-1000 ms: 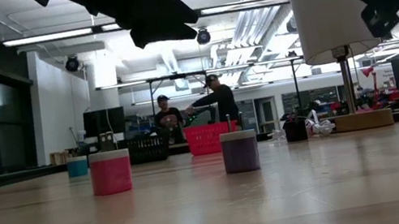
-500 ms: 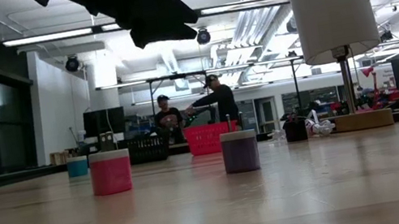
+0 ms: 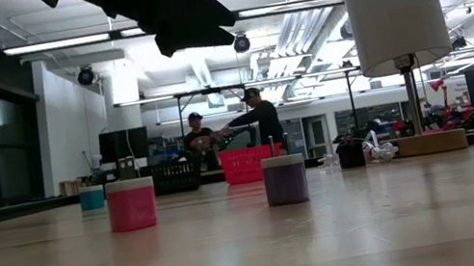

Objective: Pick & Place Office items
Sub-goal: Put the blue digital timer into the black basket

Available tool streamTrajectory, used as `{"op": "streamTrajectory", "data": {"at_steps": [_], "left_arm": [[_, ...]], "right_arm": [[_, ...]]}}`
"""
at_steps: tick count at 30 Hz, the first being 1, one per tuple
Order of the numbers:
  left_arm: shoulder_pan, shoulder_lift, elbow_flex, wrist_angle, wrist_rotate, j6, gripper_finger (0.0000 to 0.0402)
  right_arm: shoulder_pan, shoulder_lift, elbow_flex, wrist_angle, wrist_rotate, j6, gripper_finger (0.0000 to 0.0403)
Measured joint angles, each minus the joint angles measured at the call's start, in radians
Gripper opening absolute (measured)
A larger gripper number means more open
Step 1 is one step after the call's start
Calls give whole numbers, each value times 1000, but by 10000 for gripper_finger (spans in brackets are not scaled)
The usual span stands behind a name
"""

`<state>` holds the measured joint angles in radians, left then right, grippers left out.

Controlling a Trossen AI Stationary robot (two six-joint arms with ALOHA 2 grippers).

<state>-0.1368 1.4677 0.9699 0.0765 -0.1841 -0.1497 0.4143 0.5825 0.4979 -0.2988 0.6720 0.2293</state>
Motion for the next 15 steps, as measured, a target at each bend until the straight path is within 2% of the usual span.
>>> {"op": "streamTrajectory", "data": {"at_steps": [5, 9, 15], "left_arm": [[0, 0, 0, 0, 0, 0, 214], [0, 0, 0, 0, 0, 0, 214], [0, 0, 0, 1, 0, 0, 214]], "right_arm": [[0, 64, 95, -179, -50, 190, 204], [0, 105, 163, -280, -73, 265, 204], [0, 174, 207, -342, -68, 344, 204]]}}
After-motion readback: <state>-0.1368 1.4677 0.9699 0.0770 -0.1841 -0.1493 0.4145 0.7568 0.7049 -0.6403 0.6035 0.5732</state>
